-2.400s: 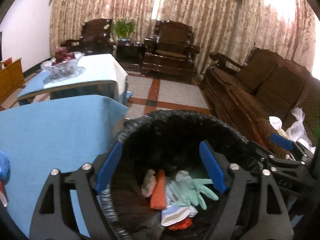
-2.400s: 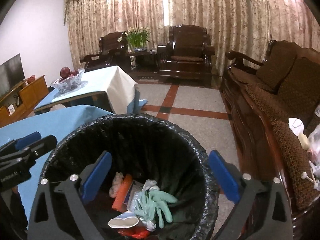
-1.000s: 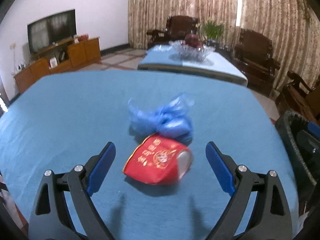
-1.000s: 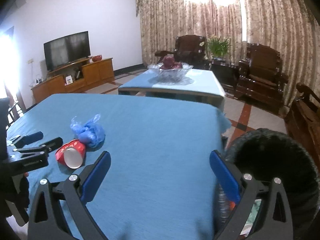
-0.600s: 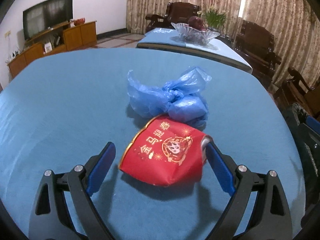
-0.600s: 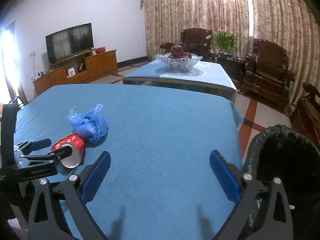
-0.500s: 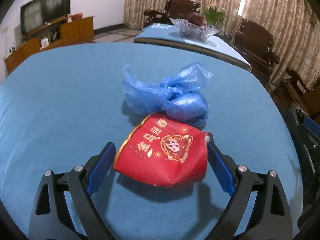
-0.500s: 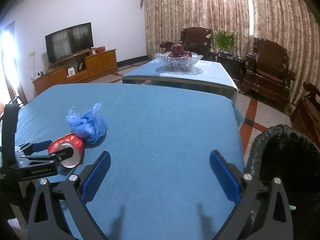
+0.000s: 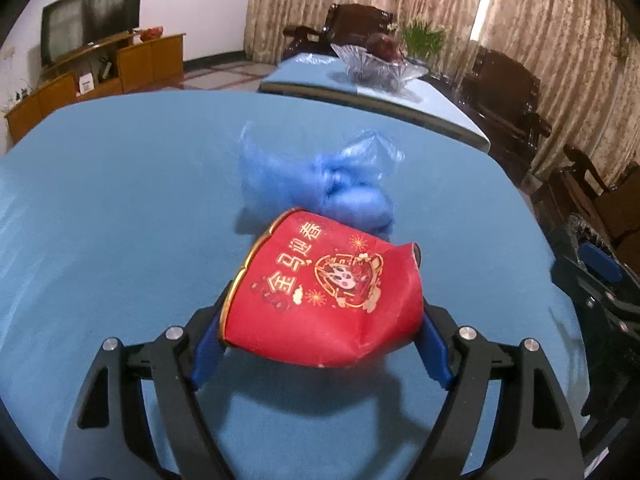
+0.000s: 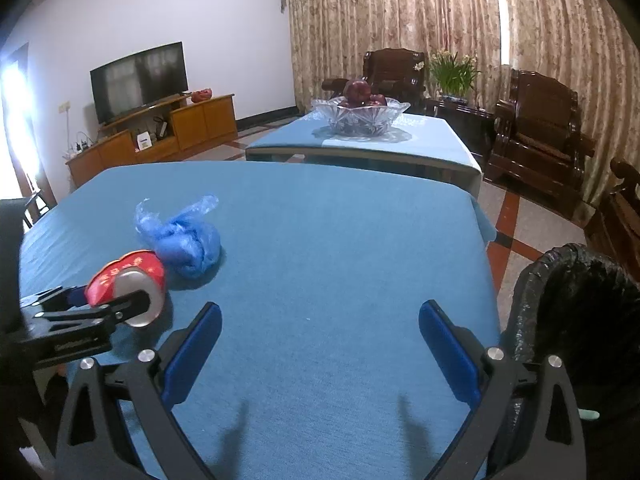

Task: Collect trash
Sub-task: 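Grasp the red printed packet with the left tool while the right tool grasps the blue bag, then carry the packet and blue bag over the bin and open both tools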

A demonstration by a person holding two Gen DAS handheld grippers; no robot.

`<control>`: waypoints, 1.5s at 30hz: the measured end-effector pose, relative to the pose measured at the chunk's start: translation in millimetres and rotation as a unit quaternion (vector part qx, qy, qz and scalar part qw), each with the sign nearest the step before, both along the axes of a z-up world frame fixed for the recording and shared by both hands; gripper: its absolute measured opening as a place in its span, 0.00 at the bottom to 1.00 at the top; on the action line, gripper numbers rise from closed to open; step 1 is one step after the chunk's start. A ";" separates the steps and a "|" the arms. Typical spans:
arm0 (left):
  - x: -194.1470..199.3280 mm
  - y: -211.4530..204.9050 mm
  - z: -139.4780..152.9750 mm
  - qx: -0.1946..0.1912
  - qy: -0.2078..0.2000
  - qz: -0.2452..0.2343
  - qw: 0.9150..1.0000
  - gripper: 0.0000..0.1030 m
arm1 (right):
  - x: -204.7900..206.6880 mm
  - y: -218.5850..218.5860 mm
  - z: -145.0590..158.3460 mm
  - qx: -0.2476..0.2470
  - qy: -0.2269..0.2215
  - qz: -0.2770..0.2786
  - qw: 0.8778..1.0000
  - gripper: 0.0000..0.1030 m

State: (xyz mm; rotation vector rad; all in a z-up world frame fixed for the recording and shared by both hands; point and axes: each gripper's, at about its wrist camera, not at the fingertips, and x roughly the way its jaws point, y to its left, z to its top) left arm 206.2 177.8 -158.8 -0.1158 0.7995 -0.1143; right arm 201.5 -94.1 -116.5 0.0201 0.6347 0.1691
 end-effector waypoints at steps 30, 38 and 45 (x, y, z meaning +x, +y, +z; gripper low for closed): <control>6.4 104.1 12.6 0.063 -0.016 0.155 0.986 0.75 | 86.8 135.1 -23.2 -0.009 0.026 0.099 0.995 0.86; 13.5 110.4 6.6 0.055 -0.009 0.163 0.985 0.75 | 94.3 150.0 -36.5 -0.014 0.074 0.134 0.988 0.46; 10.3 104.3 12.0 0.052 -0.013 0.159 0.986 0.75 | 79.5 137.8 -27.5 0.008 0.057 0.133 0.989 0.36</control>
